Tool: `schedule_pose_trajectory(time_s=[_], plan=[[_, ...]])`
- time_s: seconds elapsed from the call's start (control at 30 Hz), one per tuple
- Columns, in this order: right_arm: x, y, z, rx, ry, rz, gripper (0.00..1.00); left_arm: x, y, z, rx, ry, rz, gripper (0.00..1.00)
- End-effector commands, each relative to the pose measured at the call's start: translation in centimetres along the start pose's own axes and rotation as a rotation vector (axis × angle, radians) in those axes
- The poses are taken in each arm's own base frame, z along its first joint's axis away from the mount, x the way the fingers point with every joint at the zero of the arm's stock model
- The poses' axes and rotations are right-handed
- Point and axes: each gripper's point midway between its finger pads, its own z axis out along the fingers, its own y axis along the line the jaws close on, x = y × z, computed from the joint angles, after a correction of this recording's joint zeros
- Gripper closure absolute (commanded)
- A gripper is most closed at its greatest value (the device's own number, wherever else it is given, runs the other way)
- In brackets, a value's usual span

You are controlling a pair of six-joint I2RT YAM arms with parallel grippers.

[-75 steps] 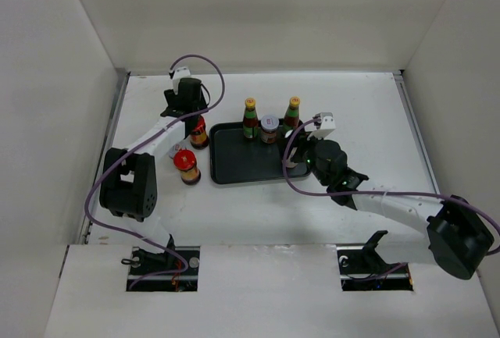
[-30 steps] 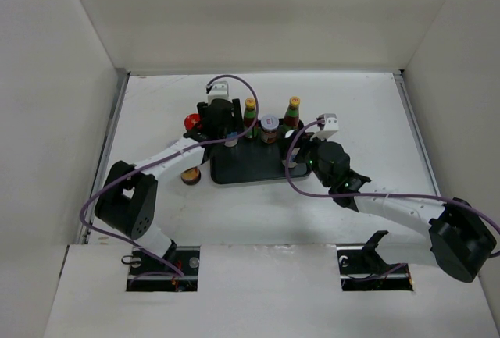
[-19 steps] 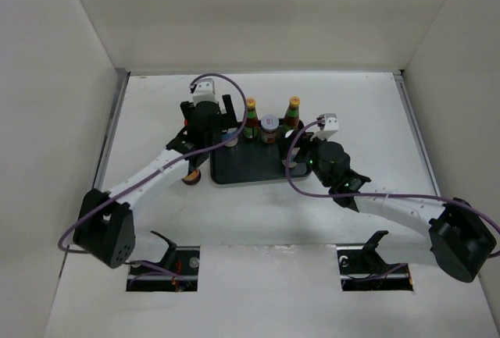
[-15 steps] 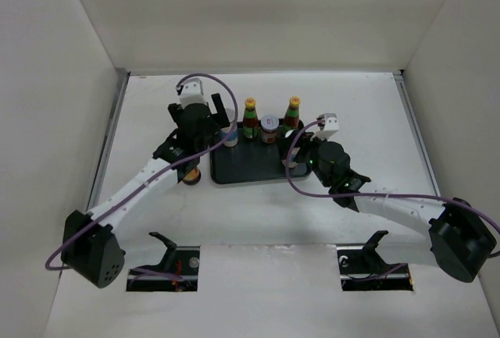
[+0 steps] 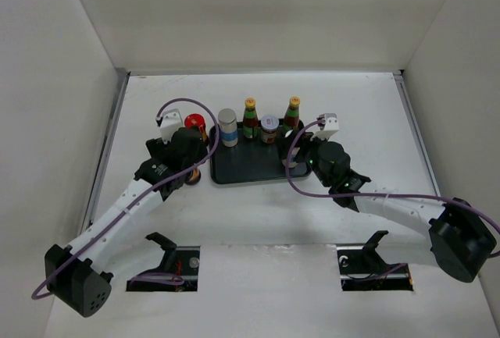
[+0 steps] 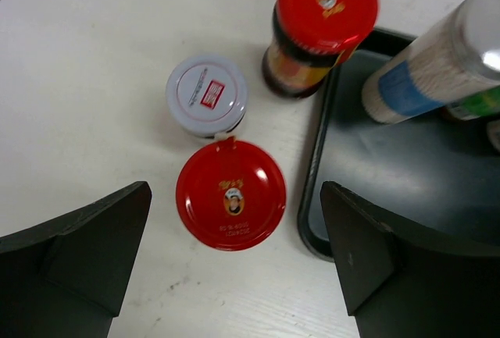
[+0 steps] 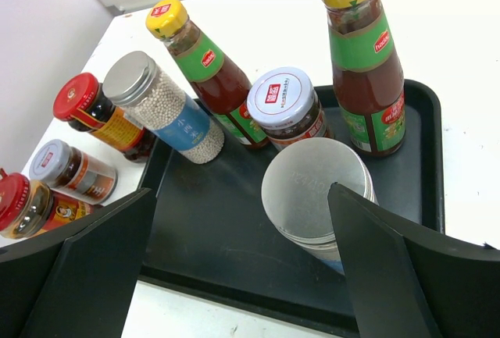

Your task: Organize the condiment bottles

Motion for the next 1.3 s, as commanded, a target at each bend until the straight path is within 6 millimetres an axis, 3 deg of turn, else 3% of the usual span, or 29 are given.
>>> schedule_pose_trajectory(time_s=[0.0,0.4,0.53,0.6,0.77,0.97,1.13,1.27], plan=[[-1.1,0.5,0.2,-0.014,-0.037,0.022,0.0,1.7,1.5,0.3,-0.063,0.025,0.019,0.08],[-0.7,0.6,0.4,-0.021,-0.023,0.018,0.0,4.5,0.3,3.1,-0.036,0.066,0.043,0.09],[-0.8,0.6,0.3,-0.019,-0.024,0.016,0.0,4.8,-0.1,3.8,-0.019,0.064,0.045,0.15],[-0.9,0.7,0.3,-0.024,-0.03,0.017,0.0,4.7,-0.2,3.9,-0.015,0.062,0.039,0.23],[-1.1,0.7,0.1,-0.026,-0.037,0.021,0.0,2.8,0.0,3.0,-0.008,0.013,0.038,0.44],[-1.0,0.6,0.2,-0.022,-0.036,0.023,0.0,-3.2,-0.7,-0.9,0.016,-0.119,0.057,0.47],[-1.3,0.3,0.0,-0.01,-0.048,0.027,0.0,-7.2,-4.1,-3.8,0.125,-0.188,0.038,0.48],[-2.0,-0.4,-0.4,0.018,-0.077,0.032,0.01,-6.3,-10.5,-4.3,0.281,-0.172,0.047,0.48]])
